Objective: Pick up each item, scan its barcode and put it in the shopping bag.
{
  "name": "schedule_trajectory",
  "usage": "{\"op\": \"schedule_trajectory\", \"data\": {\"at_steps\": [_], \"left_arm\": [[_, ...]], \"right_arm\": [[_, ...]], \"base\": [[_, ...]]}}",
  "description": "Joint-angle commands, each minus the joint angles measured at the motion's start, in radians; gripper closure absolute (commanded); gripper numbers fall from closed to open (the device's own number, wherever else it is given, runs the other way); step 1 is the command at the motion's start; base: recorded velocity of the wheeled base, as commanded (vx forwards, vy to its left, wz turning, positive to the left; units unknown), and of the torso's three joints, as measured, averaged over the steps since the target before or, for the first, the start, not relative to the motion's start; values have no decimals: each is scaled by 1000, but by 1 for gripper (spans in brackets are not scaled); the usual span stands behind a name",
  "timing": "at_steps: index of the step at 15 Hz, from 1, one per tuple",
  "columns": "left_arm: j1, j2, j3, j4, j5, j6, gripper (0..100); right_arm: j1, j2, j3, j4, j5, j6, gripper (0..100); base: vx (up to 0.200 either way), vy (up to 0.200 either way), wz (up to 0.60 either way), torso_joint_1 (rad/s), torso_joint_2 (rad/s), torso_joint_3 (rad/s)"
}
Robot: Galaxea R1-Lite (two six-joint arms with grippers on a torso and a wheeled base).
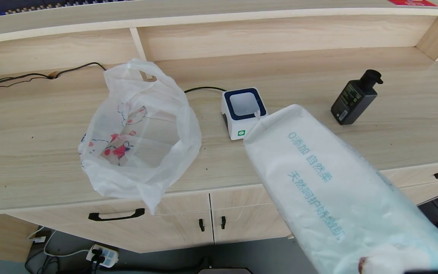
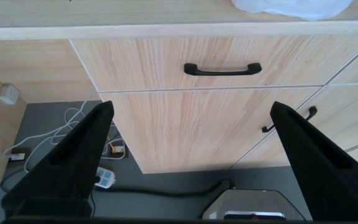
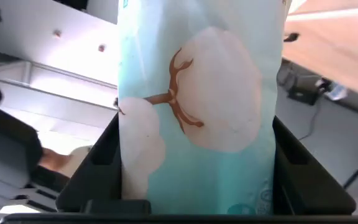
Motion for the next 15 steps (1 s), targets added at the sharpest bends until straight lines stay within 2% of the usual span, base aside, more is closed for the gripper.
{"op": "schedule_trajectory", "data": {"at_steps": [1, 2, 4, 5, 6, 7, 8, 9, 11, 15], "left_arm": [[0, 2, 0, 0, 0, 0, 0], [0, 2, 0, 0, 0, 0, 0], [0, 0, 0, 0, 0, 0, 0], [0, 0, 0, 0, 0, 0, 0], [0, 0, 0, 0, 0, 0, 0], [0, 0, 0, 0, 0, 0, 0], [0, 0, 0, 0, 0, 0, 0], [0, 0, 0, 0, 0, 2, 0], [0, 0, 0, 0, 0, 0, 0], [0, 2, 0, 0, 0, 0, 0]], "right_arm": [[-95, 75, -109, 147, -58, -242, 100], [-154, 124, -224, 215, -121, -401, 100], [-154, 177, -385, 261, -264, -424, 100], [-154, 177, -385, 261, -264, -424, 100], [-154, 269, -518, 287, -432, -524, 100], [-154, 317, -558, 287, -482, -601, 100], [-154, 343, -572, 288, -500, -651, 100], [-154, 401, -596, 287, -506, -782, 100], [-154, 470, -638, 287, -518, -917, 100], [-184, 549, -692, 282, -544, -1000, 100]], "base": [[0, 0, 0, 0, 0, 0], [0, 0, 0, 0, 0, 0], [0, 0, 0, 0, 0, 0], [0, 0, 0, 0, 0, 0], [0, 0, 0, 0, 0, 0], [0, 0, 0, 0, 0, 0], [0, 0, 0, 0, 0, 0], [0, 0, 0, 0, 0, 0], [0, 0, 0, 0, 0, 0], [0, 0, 0, 0, 0, 0]]}}
